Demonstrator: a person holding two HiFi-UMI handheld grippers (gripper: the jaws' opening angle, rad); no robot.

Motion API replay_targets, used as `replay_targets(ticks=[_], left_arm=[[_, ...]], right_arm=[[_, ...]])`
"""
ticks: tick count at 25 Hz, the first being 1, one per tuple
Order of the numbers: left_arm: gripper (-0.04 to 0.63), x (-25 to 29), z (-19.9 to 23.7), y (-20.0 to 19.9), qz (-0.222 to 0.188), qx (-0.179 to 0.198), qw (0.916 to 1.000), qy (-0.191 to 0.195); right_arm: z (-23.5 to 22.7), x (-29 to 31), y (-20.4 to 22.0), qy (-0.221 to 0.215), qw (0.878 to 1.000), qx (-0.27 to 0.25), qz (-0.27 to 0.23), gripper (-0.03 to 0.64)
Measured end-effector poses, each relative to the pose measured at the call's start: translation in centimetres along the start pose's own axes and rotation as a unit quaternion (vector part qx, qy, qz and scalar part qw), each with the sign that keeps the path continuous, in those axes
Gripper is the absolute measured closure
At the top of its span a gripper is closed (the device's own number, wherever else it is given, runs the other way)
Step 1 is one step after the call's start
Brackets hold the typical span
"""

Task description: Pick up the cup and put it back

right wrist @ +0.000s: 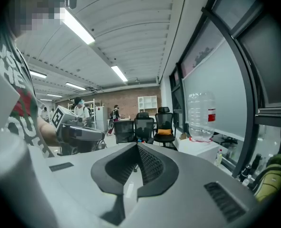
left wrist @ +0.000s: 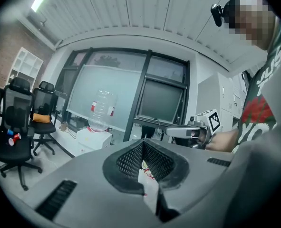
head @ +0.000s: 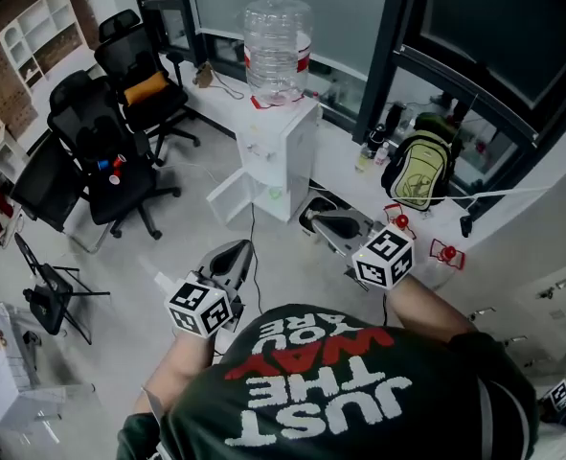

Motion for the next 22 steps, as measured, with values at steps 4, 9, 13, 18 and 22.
replay_targets(ticks=[4,9,13,18,22], left_arm=[[0.588,3.5,-1.2,-0.2,-0.001,0.003,1.0000,-0.004],[0.588,6.8,-2.2,0.1,-0.009,0.004,0.9999,-0.014],[0.588,7.9,-1.7,0.3,-0.003,0.003,0.9997,-0.022],[0.588,8.1,0.6,0.6,-0.001,-0.002,0.9996,-0.028],[0.588,7.6,4.6,0.6,-0.004,-0.008,0.9997,-0.021]], right_arm=[[-3.4,-1.5,0.6,-0.003,1.000,0.003,-0.001,0.584],[-7.0,-2.5,1.4,-0.013,1.000,0.001,0.000,0.584],[-8.6,-1.6,1.9,-0.019,1.000,0.007,-0.001,0.584],[-9.3,0.7,2.3,-0.024,1.000,0.009,0.005,0.584],[-9.2,4.4,2.0,-0.017,1.000,0.008,0.014,0.584]])
Point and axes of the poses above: the fingertips, and each gripper's own axes: x forward along the fingers, z to its left, y out of its underside, the point moved 10 cm from there along -x, backward along the fingers, and after that the axes turned 15 degrees about y, right-handed, at the moved point
